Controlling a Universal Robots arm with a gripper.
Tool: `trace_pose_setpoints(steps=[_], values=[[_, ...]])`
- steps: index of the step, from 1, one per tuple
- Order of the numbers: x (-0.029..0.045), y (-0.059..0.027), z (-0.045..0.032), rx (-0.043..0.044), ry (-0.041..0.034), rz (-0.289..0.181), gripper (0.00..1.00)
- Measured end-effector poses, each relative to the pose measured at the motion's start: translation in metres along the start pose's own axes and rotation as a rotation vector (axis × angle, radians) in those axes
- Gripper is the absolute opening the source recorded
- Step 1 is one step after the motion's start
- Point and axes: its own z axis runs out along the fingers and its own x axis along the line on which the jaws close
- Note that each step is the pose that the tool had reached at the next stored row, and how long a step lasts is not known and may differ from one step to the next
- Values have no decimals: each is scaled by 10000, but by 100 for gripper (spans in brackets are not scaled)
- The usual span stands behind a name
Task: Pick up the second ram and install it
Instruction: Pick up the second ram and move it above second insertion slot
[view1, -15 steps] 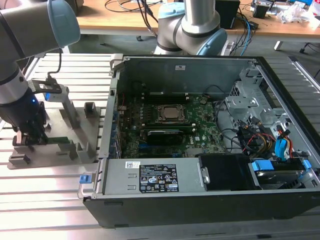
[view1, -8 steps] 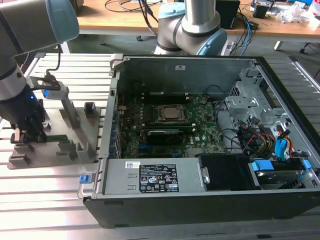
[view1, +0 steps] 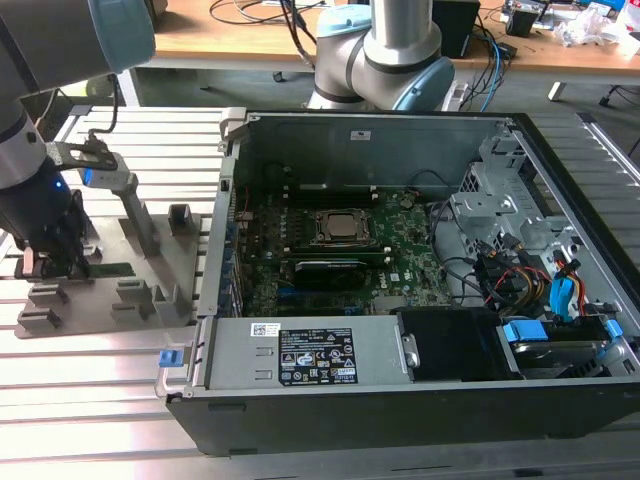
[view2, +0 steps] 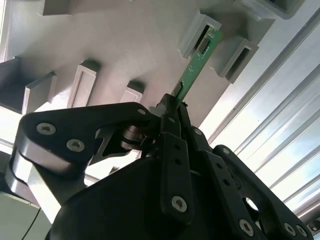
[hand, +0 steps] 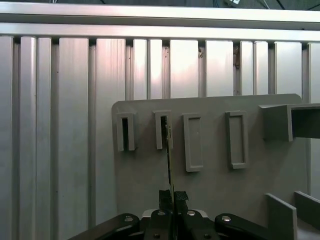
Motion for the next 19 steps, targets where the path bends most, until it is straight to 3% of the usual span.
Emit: trace_pose_setpoints(steps=[19], values=[[-39,6,-368,-1,12,1,14]])
